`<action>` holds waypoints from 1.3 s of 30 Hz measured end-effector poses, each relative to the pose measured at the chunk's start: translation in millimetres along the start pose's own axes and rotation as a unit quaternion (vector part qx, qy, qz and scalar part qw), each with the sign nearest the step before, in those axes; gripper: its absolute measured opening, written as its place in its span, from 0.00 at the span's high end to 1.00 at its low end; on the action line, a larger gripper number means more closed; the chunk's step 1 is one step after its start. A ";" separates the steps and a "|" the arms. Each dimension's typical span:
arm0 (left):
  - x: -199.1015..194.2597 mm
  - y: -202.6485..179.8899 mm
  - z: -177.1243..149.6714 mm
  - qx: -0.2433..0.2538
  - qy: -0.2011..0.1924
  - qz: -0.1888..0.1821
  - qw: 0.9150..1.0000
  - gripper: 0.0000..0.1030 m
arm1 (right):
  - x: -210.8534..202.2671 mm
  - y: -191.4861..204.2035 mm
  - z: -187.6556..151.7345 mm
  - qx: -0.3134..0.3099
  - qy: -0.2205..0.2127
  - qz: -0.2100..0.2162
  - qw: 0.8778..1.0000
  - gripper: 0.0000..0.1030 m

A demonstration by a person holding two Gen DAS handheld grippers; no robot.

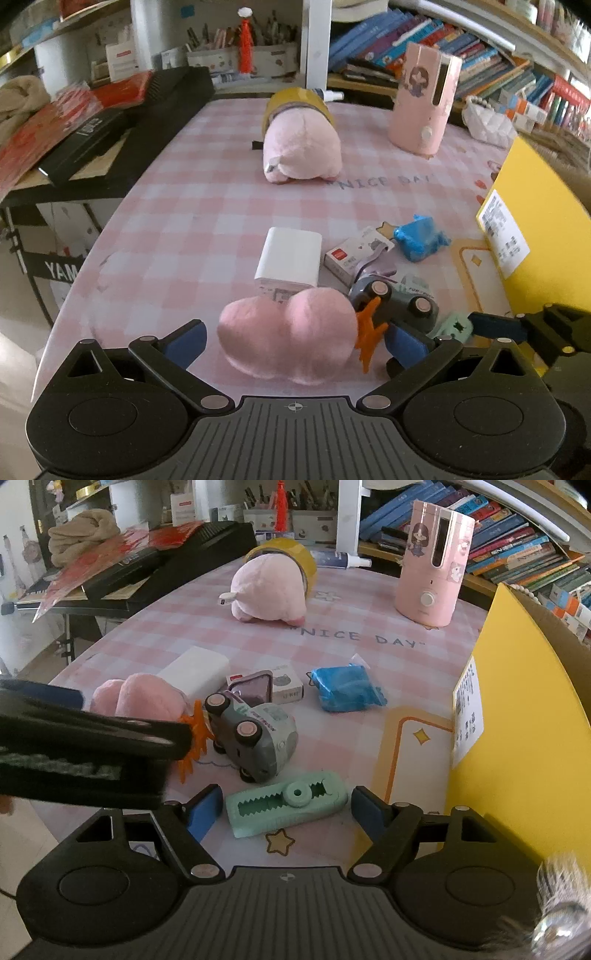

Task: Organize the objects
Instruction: 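Grasp the pink plush with the left gripper while the right gripper grasps the mint-green stapler, then carry the plush and stapler in both grippers over to the yellow box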

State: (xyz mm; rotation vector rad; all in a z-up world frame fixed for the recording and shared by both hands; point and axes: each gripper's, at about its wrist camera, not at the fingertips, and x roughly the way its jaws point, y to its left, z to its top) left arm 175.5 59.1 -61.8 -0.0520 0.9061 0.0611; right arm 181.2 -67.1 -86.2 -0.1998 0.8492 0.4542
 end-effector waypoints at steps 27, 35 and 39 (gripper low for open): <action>-91.8 56.3 -14.1 -0.088 -0.083 -0.065 0.991 0.15 | -73.5 13.4 8.1 0.022 -0.062 -0.020 0.998 0.34; -119.0 58.3 -44.4 -0.061 -0.082 -0.094 0.990 0.14 | -112.8 36.3 -22.2 0.038 -0.067 -0.035 0.996 0.34; -131.3 57.8 -56.8 -0.049 -0.084 -0.106 0.990 0.14 | -128.1 43.7 -34.6 0.052 -0.069 -0.047 0.995 0.34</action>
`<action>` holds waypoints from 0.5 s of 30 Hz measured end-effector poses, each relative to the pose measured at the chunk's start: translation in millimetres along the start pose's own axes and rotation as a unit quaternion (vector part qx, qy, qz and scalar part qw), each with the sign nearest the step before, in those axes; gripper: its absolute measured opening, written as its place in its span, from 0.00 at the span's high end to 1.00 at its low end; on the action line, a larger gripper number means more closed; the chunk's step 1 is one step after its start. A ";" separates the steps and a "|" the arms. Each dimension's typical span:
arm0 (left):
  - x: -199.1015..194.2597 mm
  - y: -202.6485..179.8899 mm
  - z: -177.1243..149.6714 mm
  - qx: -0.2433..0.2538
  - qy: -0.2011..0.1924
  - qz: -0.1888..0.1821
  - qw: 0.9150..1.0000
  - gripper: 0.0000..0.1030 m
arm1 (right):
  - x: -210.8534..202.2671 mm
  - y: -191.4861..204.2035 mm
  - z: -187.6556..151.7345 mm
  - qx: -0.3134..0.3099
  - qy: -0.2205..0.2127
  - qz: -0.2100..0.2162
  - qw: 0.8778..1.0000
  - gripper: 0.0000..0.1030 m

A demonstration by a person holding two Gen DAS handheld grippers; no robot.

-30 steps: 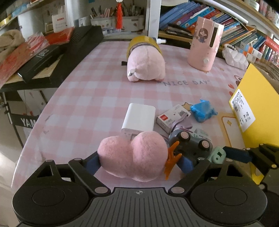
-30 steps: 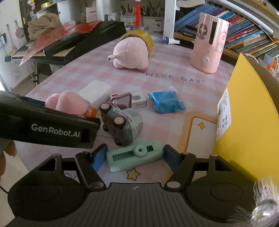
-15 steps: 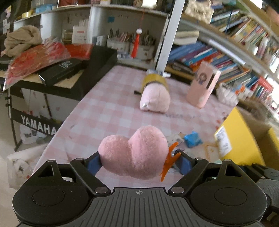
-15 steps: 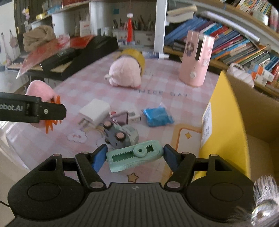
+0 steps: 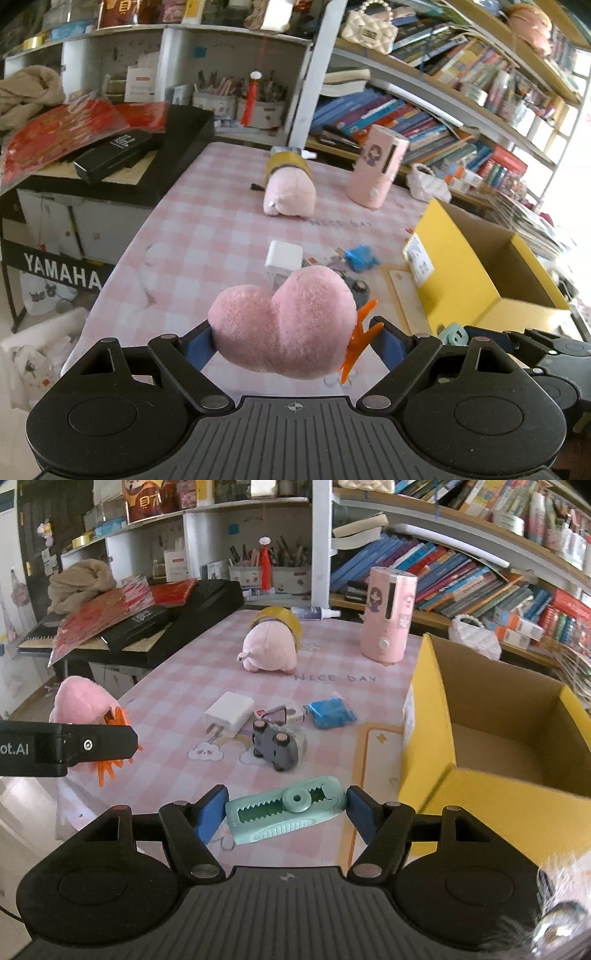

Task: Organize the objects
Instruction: 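Carry the plush and stapler in both grippers over to the yellow box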

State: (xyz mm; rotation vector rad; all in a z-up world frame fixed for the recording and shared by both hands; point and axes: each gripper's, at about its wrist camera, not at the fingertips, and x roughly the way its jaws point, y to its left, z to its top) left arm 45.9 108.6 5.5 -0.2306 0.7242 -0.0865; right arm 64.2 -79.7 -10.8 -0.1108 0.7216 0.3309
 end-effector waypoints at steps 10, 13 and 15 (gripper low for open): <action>-20.9 -13.2 -27.0 0.032 0.017 -0.039 0.999 0.14 | -38.3 0.4 -35.5 0.046 0.003 -0.036 0.998 0.34; -25.7 -19.3 -34.5 0.044 0.021 -0.052 0.997 0.14 | -48.8 -0.2 -46.6 0.058 0.003 -0.048 0.997 0.34; -28.4 -23.5 -39.1 0.053 0.023 -0.062 0.996 0.14 | -55.7 -1.6 -54.0 0.068 0.003 -0.057 0.996 0.34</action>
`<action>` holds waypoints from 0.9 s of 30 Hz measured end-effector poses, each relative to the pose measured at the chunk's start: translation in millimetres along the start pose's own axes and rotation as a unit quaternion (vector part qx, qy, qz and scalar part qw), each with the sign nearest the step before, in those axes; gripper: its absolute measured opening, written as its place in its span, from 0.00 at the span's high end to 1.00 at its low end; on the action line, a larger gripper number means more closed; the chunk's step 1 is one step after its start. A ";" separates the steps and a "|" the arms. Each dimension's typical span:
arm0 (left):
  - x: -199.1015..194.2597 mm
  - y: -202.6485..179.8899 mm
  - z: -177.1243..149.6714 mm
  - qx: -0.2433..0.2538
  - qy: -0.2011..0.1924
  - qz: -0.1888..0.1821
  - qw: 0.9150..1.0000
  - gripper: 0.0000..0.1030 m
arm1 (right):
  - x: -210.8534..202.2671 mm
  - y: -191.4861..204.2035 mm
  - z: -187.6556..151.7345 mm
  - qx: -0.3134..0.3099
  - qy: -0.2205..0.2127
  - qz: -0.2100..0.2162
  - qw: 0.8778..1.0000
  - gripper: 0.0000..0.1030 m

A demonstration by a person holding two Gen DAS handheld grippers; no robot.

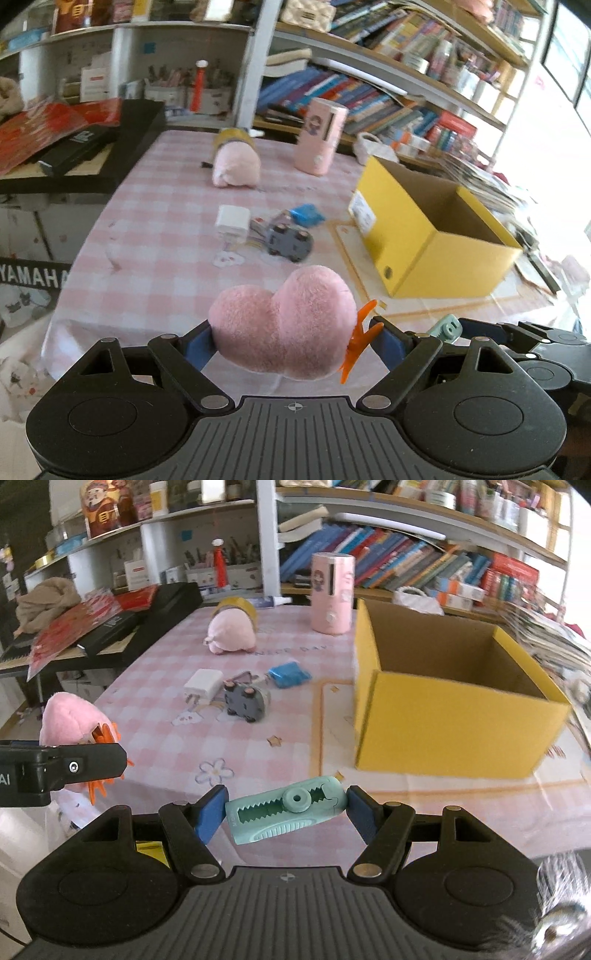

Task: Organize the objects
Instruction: 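Carry the plush and stapler in both grippers over to the yellow box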

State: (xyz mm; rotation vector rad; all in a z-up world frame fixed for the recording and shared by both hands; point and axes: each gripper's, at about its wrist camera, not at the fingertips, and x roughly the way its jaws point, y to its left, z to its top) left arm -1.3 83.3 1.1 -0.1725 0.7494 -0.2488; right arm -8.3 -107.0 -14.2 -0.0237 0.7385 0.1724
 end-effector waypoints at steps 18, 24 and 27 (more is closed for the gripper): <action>7.3 -56.8 -13.2 0.085 0.024 -0.090 0.992 0.14 | -47.5 -50.9 -47.7 0.113 0.010 -0.093 0.989 0.34; 16.0 -73.3 -12.4 0.099 0.031 -0.115 0.988 0.14 | -57.0 -66.4 -55.5 0.132 0.012 -0.118 0.984 0.34; 20.6 -82.6 -12.8 0.108 0.036 -0.126 0.985 0.14 | -60.1 -73.7 -58.2 0.138 0.012 -0.129 0.982 0.34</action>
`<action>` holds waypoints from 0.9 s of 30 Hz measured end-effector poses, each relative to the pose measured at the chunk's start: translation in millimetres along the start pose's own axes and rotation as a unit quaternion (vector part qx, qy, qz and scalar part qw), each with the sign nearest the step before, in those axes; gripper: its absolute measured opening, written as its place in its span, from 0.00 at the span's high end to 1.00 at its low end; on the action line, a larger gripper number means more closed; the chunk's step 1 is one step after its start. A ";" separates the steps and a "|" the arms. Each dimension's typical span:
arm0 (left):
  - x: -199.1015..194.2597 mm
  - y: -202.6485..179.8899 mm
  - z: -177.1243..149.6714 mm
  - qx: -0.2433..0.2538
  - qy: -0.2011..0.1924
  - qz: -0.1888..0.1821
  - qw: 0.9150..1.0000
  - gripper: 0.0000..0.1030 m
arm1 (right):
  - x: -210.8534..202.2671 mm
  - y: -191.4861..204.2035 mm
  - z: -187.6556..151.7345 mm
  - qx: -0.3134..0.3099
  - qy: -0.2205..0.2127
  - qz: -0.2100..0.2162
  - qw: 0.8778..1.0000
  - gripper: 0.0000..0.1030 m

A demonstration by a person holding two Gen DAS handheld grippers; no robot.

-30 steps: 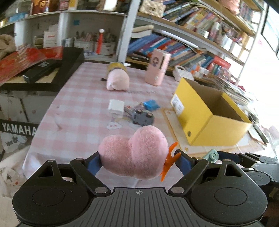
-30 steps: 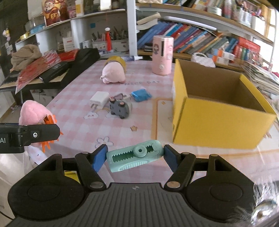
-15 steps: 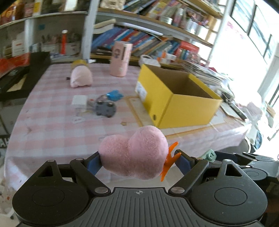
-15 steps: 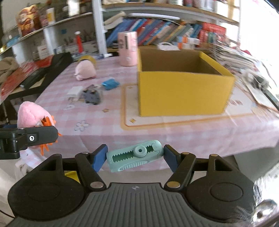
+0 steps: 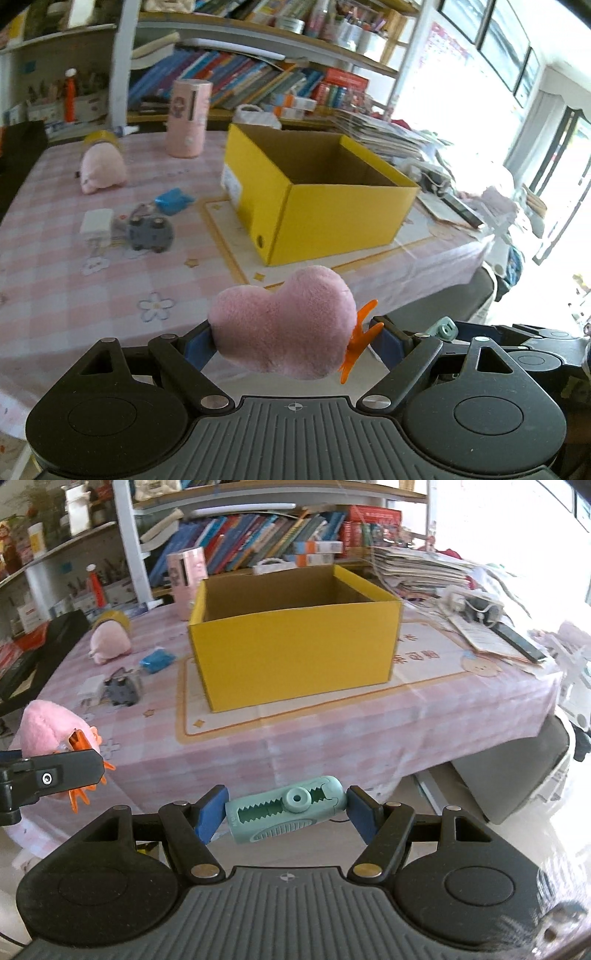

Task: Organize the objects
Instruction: 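Carry the plush and stapler in both grippers over to the yellow box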

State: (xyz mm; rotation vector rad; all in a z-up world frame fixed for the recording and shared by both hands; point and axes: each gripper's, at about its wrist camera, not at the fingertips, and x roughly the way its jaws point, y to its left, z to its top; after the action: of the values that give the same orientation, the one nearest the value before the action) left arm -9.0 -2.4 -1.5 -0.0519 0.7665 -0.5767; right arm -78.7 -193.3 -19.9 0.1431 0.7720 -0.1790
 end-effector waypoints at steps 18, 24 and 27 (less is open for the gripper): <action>18.6 -14.5 13.5 0.018 0.001 -0.010 1.000 0.14 | 8.7 -22.1 10.4 0.020 0.005 -0.015 1.000 0.34; 23.7 -20.1 19.9 0.027 -0.010 -0.013 1.000 0.14 | 18.6 -27.5 17.3 0.020 0.012 -0.015 1.000 0.34; 26.3 -22.9 25.4 0.031 -0.019 -0.012 0.999 0.14 | 23.6 -30.2 21.0 0.019 0.011 -0.014 1.000 0.34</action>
State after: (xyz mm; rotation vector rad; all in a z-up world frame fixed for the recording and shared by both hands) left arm 12.2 -39.3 5.8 -0.0147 0.7115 -0.6205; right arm -54.3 -229.4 -23.5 0.1713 0.7938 -0.2198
